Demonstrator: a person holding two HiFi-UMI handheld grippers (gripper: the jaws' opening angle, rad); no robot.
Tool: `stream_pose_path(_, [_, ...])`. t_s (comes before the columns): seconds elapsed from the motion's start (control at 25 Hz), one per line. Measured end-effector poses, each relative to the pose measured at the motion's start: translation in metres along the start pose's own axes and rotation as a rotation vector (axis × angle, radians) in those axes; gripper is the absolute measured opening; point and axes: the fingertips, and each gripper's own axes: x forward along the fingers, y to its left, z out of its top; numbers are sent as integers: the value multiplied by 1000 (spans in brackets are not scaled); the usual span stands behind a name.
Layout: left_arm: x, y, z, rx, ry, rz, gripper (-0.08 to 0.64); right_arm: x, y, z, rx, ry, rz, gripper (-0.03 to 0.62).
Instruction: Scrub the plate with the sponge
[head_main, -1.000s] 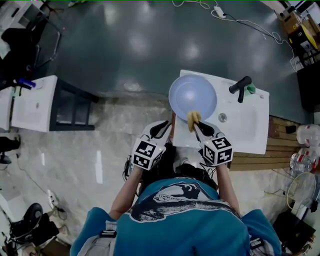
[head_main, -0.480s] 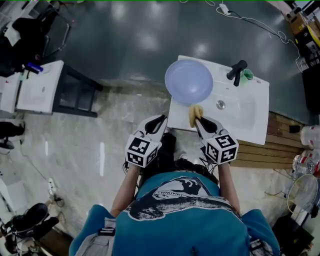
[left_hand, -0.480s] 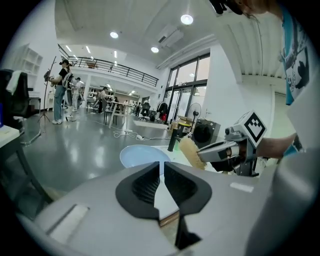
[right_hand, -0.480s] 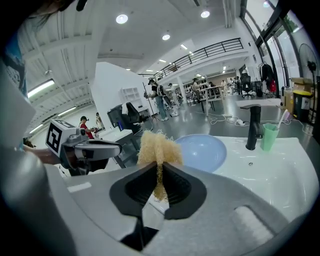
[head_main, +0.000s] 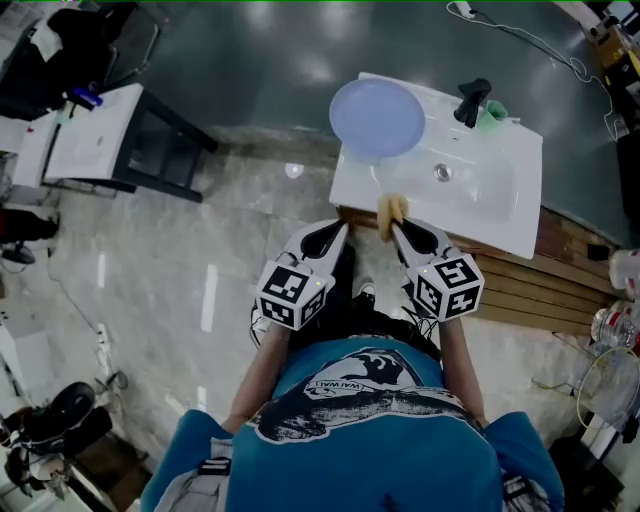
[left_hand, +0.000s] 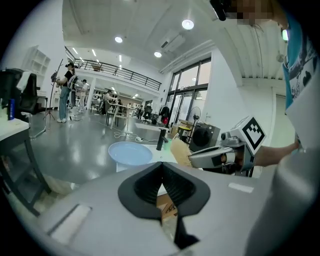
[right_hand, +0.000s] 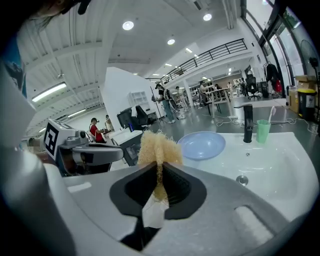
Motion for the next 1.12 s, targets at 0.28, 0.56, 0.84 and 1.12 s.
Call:
stream_pose_path(0.28, [-14, -34, -9, 8, -21, 3, 14, -30, 13, -17, -59, 5, -5, 29])
stream_pose_path(0.56, [-18, -57, -11, 19, -34, -9, 12, -46, 17, -23, -92, 2, -5, 29])
stream_pose_path(0.84, [-13, -75, -12, 35, -30, -29, 12, -54, 14, -26, -92, -5, 1, 29])
stream_pose_path(1.12, [-13, -87, -22, 37, -5, -60, 14, -54, 20, -34, -90, 3, 5, 29])
